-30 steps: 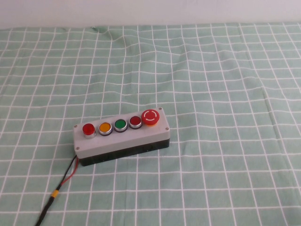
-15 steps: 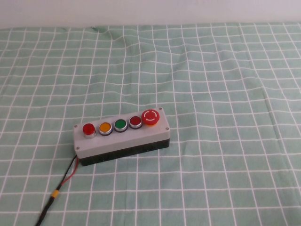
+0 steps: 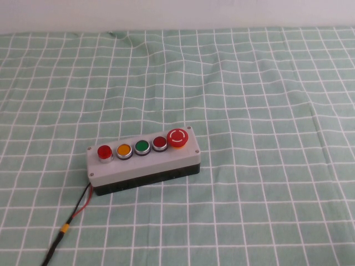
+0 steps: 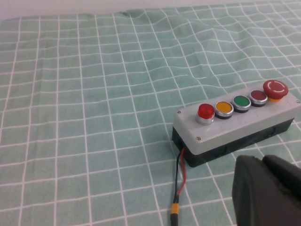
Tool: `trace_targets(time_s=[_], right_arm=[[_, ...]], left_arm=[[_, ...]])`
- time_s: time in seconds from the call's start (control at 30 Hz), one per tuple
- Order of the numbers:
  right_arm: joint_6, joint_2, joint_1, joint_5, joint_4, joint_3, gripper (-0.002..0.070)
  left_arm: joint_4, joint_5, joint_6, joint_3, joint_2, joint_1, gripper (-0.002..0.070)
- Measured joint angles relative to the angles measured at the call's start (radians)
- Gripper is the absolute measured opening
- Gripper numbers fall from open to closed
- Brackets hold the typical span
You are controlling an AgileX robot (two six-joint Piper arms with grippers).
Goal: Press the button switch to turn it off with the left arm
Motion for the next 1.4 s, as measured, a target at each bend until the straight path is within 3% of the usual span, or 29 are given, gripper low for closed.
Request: trace_targets(time_s=[0.2, 0.47, 0.63, 0.97, 1.4], right_arm=[[0.000, 0.000, 0.000, 0.000, 0.000, 0.000, -0.0016], [0.000, 0.000, 0.000, 0.000, 0.000, 0.000, -0.0016], [0.000, 0.000, 0.000, 0.000, 0.000, 0.000, -0.0016], [0.000, 0.000, 0.000, 0.000, 0.000, 0.000, -0.0016], [0.000, 0.000, 0.000, 0.000, 0.000, 0.000, -0.0016]], left_arm=[[0.017, -0.115, 0.000, 0.065, 0.000, 0.000, -0.0003], [0.016, -0.495, 0.000, 0.313, -0.095, 0.004, -0.0003], [-0.013, -0.620, 0.000, 0.486, -0.204, 0.038, -0.0003], [-0.058, -0.658, 0.000, 0.757, -0.244, 0.112, -0.0003], [-0.072, -0.592, 0.000, 0.766, -0.244, 0.114, -0.0003]])
